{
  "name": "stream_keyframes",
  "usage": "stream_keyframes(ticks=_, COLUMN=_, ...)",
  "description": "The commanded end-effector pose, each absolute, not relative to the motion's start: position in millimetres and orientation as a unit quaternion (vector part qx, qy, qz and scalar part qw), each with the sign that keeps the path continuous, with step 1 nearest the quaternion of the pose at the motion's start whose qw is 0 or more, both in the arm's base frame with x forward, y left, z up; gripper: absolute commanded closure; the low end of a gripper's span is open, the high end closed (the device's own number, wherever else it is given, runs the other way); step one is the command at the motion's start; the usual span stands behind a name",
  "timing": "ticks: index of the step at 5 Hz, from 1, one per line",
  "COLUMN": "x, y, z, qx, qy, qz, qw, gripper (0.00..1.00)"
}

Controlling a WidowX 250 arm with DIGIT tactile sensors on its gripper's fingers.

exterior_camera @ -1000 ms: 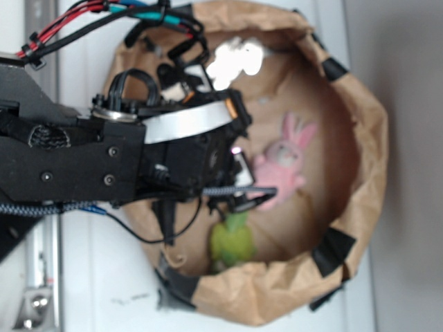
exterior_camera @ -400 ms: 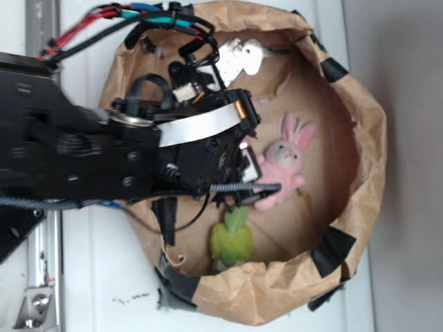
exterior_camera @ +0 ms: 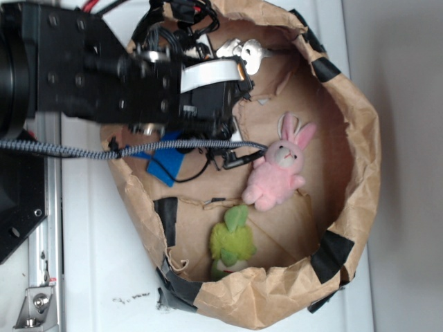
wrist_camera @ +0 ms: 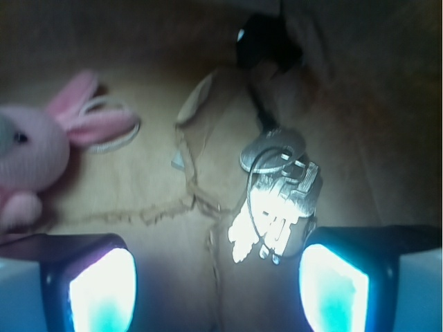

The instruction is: Grab the silver keys.

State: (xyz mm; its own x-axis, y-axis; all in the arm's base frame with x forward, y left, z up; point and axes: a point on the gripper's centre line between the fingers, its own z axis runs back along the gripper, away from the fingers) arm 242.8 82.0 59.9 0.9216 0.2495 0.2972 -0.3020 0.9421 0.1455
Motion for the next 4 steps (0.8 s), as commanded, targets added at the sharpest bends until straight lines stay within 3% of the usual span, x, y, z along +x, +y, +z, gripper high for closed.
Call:
stream_keyframes(ticks=1, x=241, y=101, z=84, qx=0.092, qy=-0.176, qz=0.143, qw=0.970, gripper=0.00)
stream_keyframes(ticks=4, x=240, y=105, z=62, qx=0.126, qy=-0.205, qz=0.140, qw=0.960, gripper=0.00)
